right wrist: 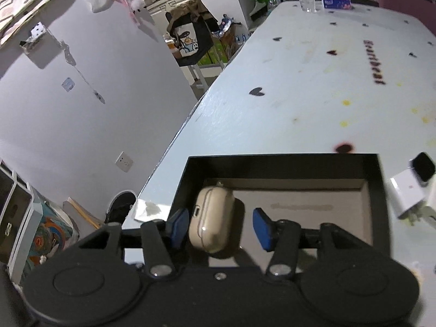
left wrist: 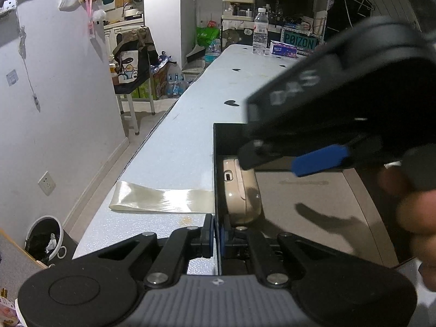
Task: Organize rigid objects
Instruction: 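Carry the beige earbud case with the right tool into the black box and release, then move the right tool to the round tape measure and grasp it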
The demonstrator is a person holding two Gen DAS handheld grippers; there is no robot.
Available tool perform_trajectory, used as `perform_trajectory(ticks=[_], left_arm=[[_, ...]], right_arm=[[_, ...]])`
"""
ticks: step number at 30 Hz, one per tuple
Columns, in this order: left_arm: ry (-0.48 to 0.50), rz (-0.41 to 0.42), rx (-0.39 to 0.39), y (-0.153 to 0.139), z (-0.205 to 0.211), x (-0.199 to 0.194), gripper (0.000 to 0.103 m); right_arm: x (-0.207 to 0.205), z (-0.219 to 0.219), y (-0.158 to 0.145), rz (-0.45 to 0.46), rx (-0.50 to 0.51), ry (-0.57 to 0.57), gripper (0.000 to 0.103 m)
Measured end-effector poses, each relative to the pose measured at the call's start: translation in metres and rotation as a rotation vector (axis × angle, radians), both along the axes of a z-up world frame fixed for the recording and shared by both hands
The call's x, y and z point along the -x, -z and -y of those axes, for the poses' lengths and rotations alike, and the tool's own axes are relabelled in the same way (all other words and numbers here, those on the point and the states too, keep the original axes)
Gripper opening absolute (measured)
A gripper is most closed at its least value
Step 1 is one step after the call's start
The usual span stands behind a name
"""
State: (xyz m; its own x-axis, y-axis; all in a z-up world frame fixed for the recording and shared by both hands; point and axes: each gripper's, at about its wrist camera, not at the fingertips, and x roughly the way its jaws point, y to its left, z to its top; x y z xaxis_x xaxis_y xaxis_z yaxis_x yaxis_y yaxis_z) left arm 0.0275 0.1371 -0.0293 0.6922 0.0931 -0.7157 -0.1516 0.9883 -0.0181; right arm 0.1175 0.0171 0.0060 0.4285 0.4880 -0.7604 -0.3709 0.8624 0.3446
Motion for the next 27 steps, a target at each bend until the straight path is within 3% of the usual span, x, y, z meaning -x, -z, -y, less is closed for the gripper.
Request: perform_trajectory(ticks=[12, 18, 22, 27], left_arm=[[-0.002, -0.007, 0.003, 0.001, -0.001, -0.001, 0.005], [-0.001, -0.009, 0.000, 0.001, -0.001, -0.001, 0.005], [-0.001, -0.010, -0.001, 0.001, -0.001, -0.001, 0.005], [-0.008, -0.014, -0.001, 0.002, 0.001, -0.001, 0.005]], right_arm=[[0.040, 0.043, -0.026, 0.134, 0.039, 0.003, 0.061], [0.055, 0.057, -0.029, 0.193, 0.064, 0.027, 0.071], [0.063, 0.065, -0.030, 0.229, 0.060, 0.061, 0.086], [0.066, 0.076, -0.029, 0.239, 0.041, 0.109, 0.093]])
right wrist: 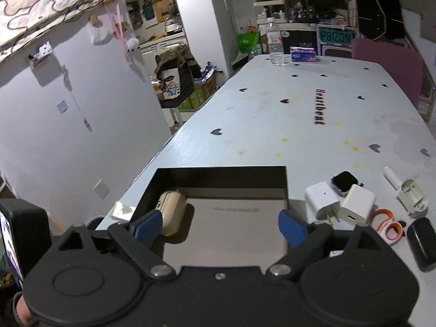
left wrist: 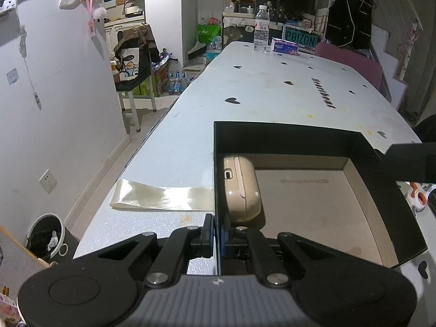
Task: Organize rigid objects
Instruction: 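Move the right tool to the round tape measure and grasp it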
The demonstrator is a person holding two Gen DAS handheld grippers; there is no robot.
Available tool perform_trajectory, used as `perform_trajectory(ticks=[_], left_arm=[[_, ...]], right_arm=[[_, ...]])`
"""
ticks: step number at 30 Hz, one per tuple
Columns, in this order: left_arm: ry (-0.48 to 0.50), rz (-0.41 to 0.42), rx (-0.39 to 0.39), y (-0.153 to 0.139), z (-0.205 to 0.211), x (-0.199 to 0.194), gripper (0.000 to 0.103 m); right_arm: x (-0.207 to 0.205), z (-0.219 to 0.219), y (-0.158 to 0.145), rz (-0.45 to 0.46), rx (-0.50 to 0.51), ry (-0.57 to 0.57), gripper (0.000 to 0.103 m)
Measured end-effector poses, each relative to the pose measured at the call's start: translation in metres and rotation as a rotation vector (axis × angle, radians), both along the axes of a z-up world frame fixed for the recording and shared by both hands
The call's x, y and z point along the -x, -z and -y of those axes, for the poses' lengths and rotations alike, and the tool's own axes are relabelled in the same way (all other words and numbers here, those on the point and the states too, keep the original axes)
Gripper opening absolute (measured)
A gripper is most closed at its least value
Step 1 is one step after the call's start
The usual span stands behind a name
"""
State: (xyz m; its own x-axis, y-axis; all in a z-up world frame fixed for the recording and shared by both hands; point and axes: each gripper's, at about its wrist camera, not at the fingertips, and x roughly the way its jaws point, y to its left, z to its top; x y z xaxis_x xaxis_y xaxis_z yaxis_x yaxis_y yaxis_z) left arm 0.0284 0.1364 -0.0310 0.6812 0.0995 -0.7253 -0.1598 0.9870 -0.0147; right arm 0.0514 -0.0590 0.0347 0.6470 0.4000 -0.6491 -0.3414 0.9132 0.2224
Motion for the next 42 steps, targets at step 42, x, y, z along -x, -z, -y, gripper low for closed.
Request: perform_trajectory(ticks=[42], left_arm=[[-0.066, -0.016, 0.011, 0.001, 0.004, -0.001, 0.005]], right_arm=[[-0.037, 0.093, 0.071, -0.265, 0.084, 0.243, 0.080]])
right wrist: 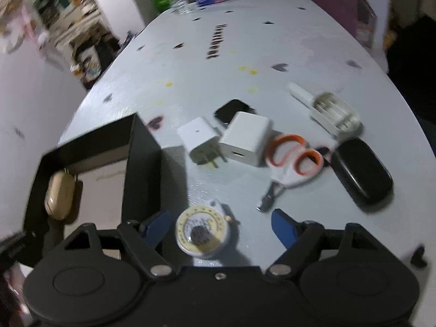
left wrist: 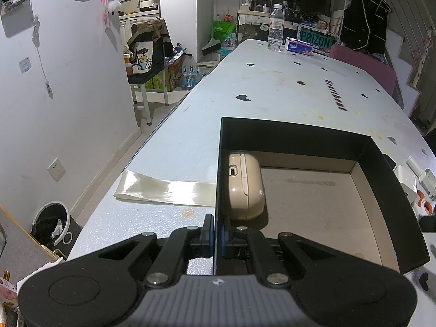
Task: Organize rigid objects
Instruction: 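Move the right tool to the round tape measure and grasp it, then carry the tape measure with the right tool into the box beside the earbud case, release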
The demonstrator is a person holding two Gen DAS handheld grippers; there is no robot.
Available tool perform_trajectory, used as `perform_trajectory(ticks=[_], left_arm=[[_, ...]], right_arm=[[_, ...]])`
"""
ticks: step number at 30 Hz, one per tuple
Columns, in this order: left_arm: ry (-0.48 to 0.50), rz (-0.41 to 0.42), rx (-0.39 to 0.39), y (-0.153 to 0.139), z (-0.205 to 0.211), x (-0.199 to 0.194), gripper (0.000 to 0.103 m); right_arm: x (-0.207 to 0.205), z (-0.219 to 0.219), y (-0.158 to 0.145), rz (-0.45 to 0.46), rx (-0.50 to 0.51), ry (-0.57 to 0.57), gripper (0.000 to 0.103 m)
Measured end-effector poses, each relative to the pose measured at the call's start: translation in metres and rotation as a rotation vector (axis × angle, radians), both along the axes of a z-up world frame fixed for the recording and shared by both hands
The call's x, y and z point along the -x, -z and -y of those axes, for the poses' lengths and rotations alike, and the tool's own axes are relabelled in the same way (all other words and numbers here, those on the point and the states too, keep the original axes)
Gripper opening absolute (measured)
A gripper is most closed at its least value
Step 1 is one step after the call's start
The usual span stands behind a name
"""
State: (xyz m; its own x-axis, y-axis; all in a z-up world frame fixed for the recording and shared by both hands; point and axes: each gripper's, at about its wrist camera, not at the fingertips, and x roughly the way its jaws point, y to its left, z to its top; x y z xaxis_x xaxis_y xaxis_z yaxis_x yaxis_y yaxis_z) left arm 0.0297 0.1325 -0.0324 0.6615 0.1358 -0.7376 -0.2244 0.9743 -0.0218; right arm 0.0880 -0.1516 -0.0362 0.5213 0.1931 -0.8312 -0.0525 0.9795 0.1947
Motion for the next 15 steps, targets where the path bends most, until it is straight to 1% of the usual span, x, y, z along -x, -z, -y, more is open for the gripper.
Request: perform_trajectory(ticks=[3, 5, 9, 10, 14, 15], left_arm=[[0.001, 0.001, 0.005, -0.001, -0.001, 0.001, 0.005], [0.001, 0.002, 0.004, -0.001, -0.002, 0.001, 0.005], [0.001, 0.001, 0.004, -0.001, -0.001, 0.001, 0.005], [0.001, 0.001, 0.003, -0.001, -0.001, 0.001, 0.005], [0.003, 0.002, 0.001, -0.001, -0.002, 0.001, 0.005], [0.004, 0.001, 0.002, -0.001, -0.002, 0.001, 0.005]], right_arm=[[-0.008, -0.009, 0.006, -0.030, 0.042, -0.049, 0.072], [-0.013, -0.008, 0.011, -0.067, 0.025, -0.047, 0.064], [-0.021, -0.008, 0.016, -0.110, -0.026, -0.047, 0.063], [-0.022, -0.009, 0.016, -0.109, -0.034, -0.047, 0.060], [-0.019, -0.007, 0.016, -0.107, -0.033, -0.060, 0.055], [-0.016, -0.006, 0.015, -0.105, -0.023, -0.063, 0.055]])
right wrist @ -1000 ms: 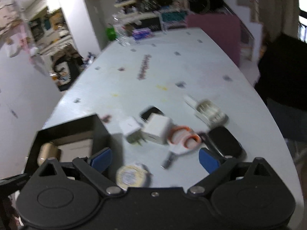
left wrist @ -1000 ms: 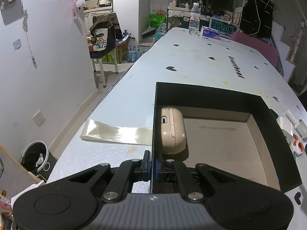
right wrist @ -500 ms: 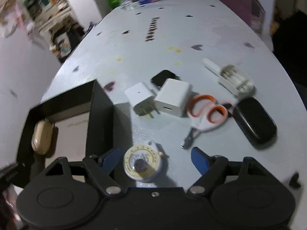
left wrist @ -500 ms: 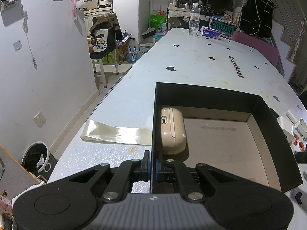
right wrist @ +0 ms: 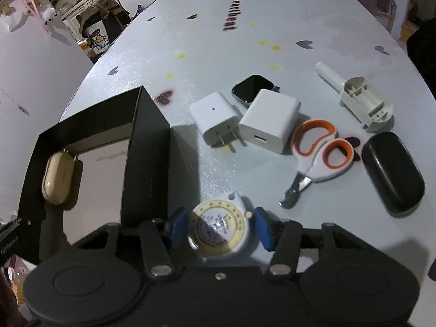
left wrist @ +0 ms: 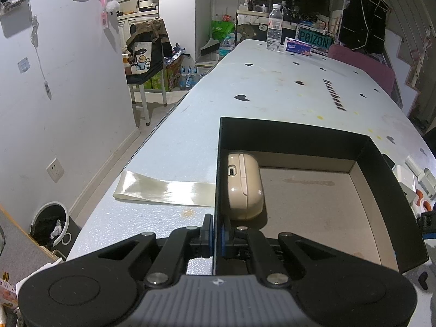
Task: Organize rigid objects
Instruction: 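Carry the tape measure with the right tool into the box beside the earbud case, release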
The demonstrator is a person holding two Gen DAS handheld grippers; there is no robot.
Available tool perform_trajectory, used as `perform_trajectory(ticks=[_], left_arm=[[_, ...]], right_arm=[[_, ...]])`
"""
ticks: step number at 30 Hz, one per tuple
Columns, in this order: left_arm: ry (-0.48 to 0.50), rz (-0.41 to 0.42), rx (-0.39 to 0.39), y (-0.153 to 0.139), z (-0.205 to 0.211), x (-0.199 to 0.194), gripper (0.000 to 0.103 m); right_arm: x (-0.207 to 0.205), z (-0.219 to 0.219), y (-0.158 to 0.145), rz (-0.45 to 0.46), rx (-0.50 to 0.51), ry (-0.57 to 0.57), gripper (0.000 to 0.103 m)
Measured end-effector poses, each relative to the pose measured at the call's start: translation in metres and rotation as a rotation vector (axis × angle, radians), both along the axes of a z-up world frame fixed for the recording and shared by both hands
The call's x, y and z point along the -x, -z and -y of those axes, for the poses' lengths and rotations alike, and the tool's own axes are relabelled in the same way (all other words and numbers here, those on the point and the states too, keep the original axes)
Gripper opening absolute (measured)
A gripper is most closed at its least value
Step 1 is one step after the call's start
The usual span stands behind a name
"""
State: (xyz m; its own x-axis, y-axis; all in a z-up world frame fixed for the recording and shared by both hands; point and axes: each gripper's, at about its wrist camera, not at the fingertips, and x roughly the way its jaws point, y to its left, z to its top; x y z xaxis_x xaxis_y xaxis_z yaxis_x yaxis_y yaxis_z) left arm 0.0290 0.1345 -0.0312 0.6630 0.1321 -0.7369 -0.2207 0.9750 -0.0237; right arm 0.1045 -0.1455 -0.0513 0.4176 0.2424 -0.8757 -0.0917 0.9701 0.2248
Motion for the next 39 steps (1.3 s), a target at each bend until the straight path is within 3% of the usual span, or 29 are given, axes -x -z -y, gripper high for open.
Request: perform_trajectory(ticks=[8, 20, 24, 29, 34, 39], left_arm=[[0.000, 0.001, -0.001, 0.000, 0.000, 0.000, 0.005], [-0.001, 0.004, 0.005, 0.000, 0.000, 0.000, 0.005], [-0.001, 0.003, 0.006, 0.000, 0.000, 0.000, 0.005], [0.002, 0.002, 0.005, 0.000, 0.000, -0.001, 0.005], [0.002, 0.003, 0.009, 0.000, 0.000, 0.000, 0.005], [0.004, 0.005, 0.016, 0.001, -0.001, -0.001, 0.005]], right_arm=[[0.015, 0.024, -0.001, 0.024, 0.039, 0.080, 0.055], [0.026, 0.007, 0.000, 0.067, 0.155, 0.020, 0.053], [0.033, 0.011, -0.024, 0.164, 0.143, 0.044, 0.053], [0.040, -0.017, -0.066, 0.306, 0.116, -0.047, 0.053], [0.020, -0.069, -0.075, 0.279, 0.063, -0.170, 0.053], [-0.011, -0.117, -0.063, 0.166, 0.023, -0.227, 0.053]])
